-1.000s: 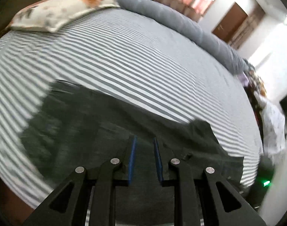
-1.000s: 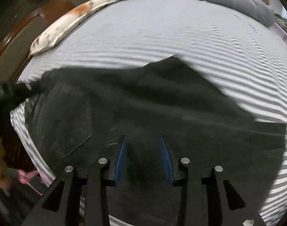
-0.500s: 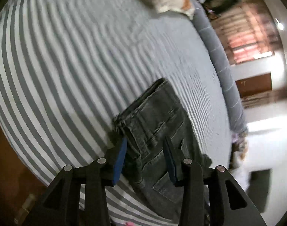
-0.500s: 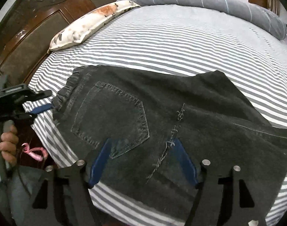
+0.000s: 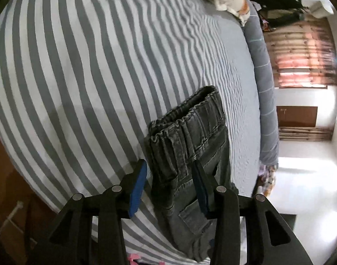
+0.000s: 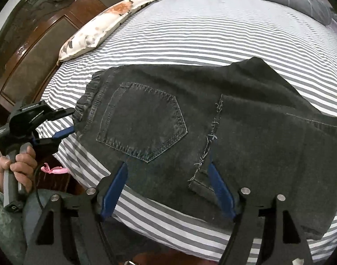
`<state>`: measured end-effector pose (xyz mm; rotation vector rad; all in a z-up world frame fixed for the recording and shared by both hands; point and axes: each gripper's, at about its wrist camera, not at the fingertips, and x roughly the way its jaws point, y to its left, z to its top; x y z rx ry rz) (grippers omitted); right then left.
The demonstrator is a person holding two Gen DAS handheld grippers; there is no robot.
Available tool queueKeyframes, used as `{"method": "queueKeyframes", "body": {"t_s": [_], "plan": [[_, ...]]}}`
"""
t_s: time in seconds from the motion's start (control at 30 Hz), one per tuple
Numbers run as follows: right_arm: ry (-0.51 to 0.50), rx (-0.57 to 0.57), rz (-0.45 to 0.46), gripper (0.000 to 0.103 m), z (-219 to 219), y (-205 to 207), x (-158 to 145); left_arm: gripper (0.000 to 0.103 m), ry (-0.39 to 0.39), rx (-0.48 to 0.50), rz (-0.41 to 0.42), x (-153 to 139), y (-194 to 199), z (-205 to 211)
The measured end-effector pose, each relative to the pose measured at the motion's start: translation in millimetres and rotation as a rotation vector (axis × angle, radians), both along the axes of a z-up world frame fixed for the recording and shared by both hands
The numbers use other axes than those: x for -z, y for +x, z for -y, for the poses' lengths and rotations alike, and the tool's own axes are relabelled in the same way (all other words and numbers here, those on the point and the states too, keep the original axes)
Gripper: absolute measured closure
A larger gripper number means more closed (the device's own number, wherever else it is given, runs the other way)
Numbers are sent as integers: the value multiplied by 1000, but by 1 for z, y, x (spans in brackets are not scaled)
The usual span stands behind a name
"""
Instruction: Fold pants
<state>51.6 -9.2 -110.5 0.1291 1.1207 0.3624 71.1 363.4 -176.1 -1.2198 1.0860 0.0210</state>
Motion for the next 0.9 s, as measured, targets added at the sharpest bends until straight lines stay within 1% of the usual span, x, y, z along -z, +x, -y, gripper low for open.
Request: {"method": "queueKeyframes", "body": {"t_s": [0.1,0.17,0.27,0.33,0.37,0.4,0.43,0.47,0.5,0.63,0.7,0.8,0.9], "plan": [[-19,-13,6,30,-4,0,1,61,-36,5,-1,8,8,0],[-27,-20,8,30,-6,1,2,61,-33,11,-12,14,17,2],[-20,-14,1,30,-5,3,3,59,-34,10,0,19,30,5],[-20,-9,-1,30,-5,4,4,54,-38,9,13,19,35,7],[-25,-8,-3,30,-6,5,5,54,-39,9,19,18,38,8],[-30,-6,-4,30,-6,6,5,55,-36,6,24,17,39,8],[-33,-5,-4,30,-7,6,5,69,-18,11,33,15,39,10],[-32,-5,0,30,-7,6,4,71,18,35,49,11,39,12],[-34,-6,3,30,-6,6,3,74,33,42,58,8,38,13],[-58,-8,23,27,-4,3,-3,77,105,57,108,-24,35,26],[-48,2,34,27,3,0,-8,78,143,83,159,-50,35,40],[-16,36,57,27,26,-7,-21,79,229,158,255,-96,37,75],[3,88,75,26,56,-17,-31,79,312,269,373,-145,36,123]]}}
